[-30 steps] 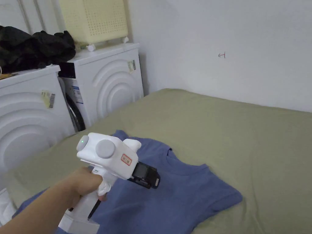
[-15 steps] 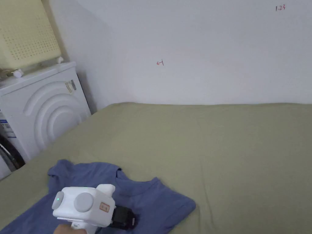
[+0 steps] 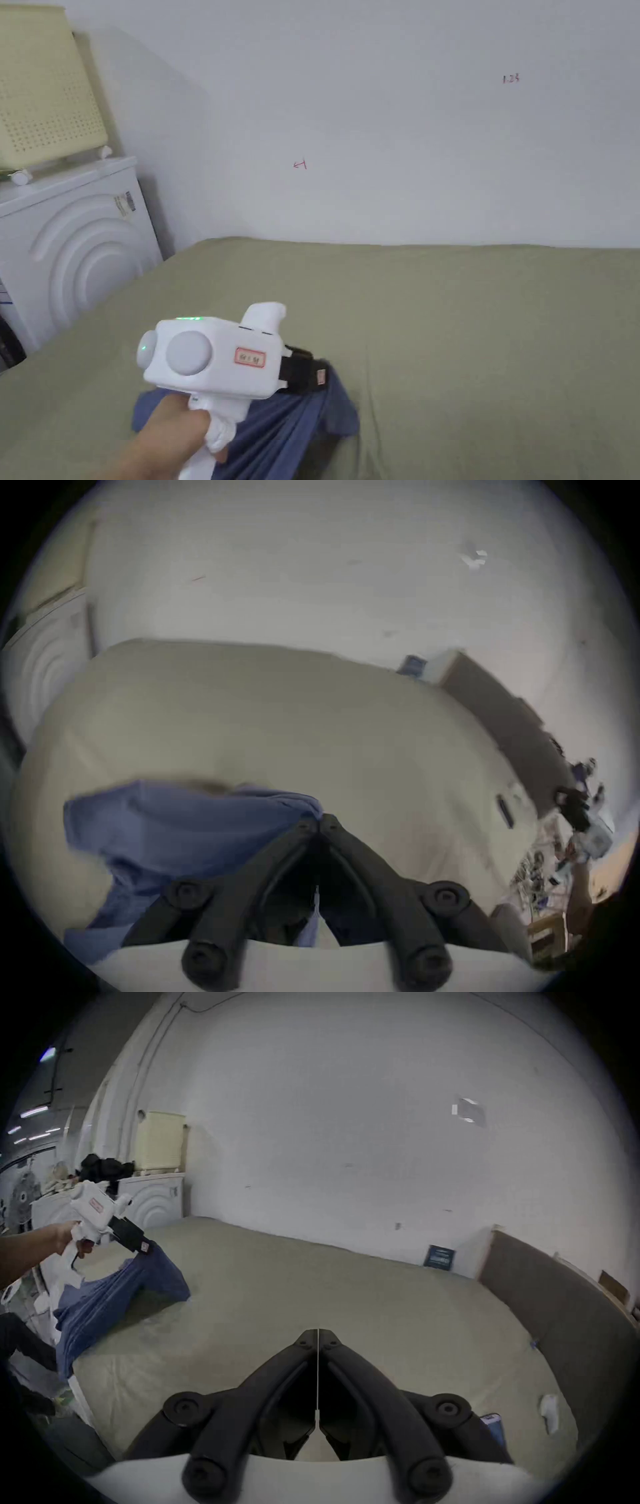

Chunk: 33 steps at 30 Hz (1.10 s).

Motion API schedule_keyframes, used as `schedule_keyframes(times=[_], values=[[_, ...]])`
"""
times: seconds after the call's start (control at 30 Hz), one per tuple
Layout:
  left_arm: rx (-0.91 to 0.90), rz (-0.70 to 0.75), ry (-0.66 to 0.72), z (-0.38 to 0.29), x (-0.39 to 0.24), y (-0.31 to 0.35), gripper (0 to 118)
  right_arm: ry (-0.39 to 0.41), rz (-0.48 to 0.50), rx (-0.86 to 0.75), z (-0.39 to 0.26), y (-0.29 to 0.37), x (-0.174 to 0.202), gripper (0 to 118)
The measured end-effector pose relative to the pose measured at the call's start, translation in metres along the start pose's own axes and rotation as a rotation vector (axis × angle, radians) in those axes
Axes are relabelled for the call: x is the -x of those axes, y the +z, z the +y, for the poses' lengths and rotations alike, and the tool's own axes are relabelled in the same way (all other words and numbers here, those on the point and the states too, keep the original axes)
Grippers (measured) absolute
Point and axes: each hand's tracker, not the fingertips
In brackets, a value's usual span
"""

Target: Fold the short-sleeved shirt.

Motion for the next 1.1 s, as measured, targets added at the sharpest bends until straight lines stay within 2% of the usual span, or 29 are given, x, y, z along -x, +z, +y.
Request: schedule_keyframes(times=[0.1, 0.2, 0.3, 0.37, 0.43, 0.47, 0.5, 0.53, 0.57, 0.67, 0.73, 0.83, 0.9, 1.0, 1.03, 1.07, 1.1], values=[[-0.031, -0.142, -0.080, 0.022, -0.077, -0.031, 0, -0.054, -0.084, -0.002, -0.004, 0.027, -0.031, 0], [0.006, -0.285, -0.158, 0.033, -0.163, -0.076, 0, -0.065, -0.163, 0.004, -0.008, 0.059, -0.057, 0], [0.046, -0.413, -0.228, 0.025, -0.243, -0.120, 0, -0.067, -0.258, 0.025, -0.018, 0.086, -0.078, 0], [0.086, -0.480, -0.233, 0.010, -0.284, -0.149, 0, -0.094, -0.283, 0.036, -0.025, 0.103, -0.091, 0], [0.141, -0.500, -0.234, -0.006, -0.313, -0.181, 3, -0.114, -0.325, 0.043, -0.032, 0.115, -0.100, 0], [0.175, -0.504, -0.258, -0.019, -0.326, -0.196, 20, -0.119, -0.343, 0.047, -0.035, 0.122, -0.104, 0], [0.196, -0.486, -0.281, -0.032, -0.334, -0.208, 49, -0.123, -0.359, 0.052, -0.038, 0.126, -0.107, 0], [0.200, -0.474, -0.279, -0.042, -0.342, -0.220, 85, -0.127, -0.363, 0.056, -0.040, 0.129, -0.109, 0], [0.222, -0.476, -0.252, -0.054, -0.341, -0.229, 113, -0.130, -0.367, 0.058, -0.042, 0.131, -0.111, 0], [0.242, -0.415, -0.126, -0.074, -0.323, -0.239, 113, -0.144, -0.374, 0.067, -0.045, 0.130, -0.113, 0], [0.207, -0.344, -0.061, -0.071, -0.297, -0.217, 113, -0.152, -0.353, 0.061, -0.045, 0.122, -0.113, 0], [-0.032, -0.294, -0.072, -0.060, -0.251, -0.142, 113, -0.154, -0.315, 0.036, -0.039, 0.105, -0.107, 0], [-0.215, -0.153, -0.125, -0.062, -0.217, -0.076, 112, -0.172, -0.261, 0.013, -0.033, 0.089, -0.101, 0], [-0.325, 0.084, -0.101, -0.076, -0.169, 0.005, 110, -0.196, -0.197, -0.023, -0.024, 0.068, -0.090, 0], [-0.361, 0.153, -0.077, -0.084, -0.158, 0.027, 107, -0.200, -0.183, -0.031, -0.022, 0.063, -0.087, 0], [-0.397, 0.194, -0.058, -0.096, -0.149, 0.050, 94, -0.209, -0.166, -0.040, -0.018, 0.058, -0.081, 0], [-0.411, 0.235, -0.054, -0.104, -0.139, 0.068, 68, -0.213, -0.159, -0.042, -0.014, 0.054, -0.075, 0]])
